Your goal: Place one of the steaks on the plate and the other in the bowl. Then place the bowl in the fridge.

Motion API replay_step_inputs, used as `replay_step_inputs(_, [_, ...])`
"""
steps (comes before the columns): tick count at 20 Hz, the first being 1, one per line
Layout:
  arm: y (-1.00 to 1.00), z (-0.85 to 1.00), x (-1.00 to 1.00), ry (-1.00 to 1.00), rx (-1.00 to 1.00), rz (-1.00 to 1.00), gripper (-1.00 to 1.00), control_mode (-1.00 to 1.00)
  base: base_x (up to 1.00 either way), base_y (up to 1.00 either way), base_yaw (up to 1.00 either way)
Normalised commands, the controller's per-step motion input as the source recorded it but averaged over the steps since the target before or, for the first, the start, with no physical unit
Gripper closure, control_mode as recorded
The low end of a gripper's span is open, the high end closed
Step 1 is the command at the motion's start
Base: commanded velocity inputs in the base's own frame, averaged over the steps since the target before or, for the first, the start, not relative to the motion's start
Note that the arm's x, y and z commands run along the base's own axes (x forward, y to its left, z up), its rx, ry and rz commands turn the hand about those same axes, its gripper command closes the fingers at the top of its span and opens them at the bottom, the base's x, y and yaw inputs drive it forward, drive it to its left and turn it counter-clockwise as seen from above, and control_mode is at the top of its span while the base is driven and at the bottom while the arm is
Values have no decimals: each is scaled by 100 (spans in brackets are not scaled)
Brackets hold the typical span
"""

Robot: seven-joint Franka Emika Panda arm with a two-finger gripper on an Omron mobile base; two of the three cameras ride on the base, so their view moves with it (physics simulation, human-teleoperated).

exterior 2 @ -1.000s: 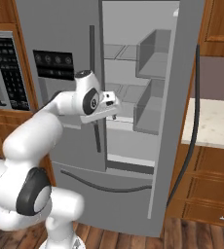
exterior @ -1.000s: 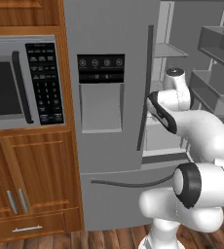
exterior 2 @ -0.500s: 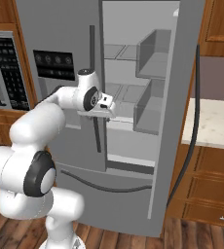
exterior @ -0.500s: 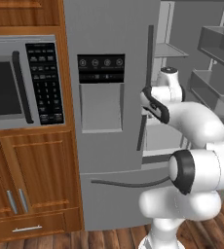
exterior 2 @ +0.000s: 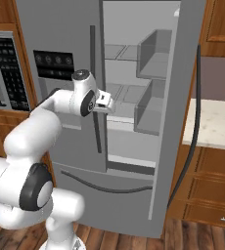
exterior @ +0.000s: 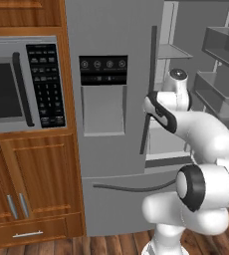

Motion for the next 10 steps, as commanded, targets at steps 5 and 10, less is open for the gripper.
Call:
replay_step_inputs(5, [15,11,3,-10,-1,0,-100,-100,0,0,0])
replay_step_inputs(10, [9,1,17,0,0,0,-100,-100,0,0,0])
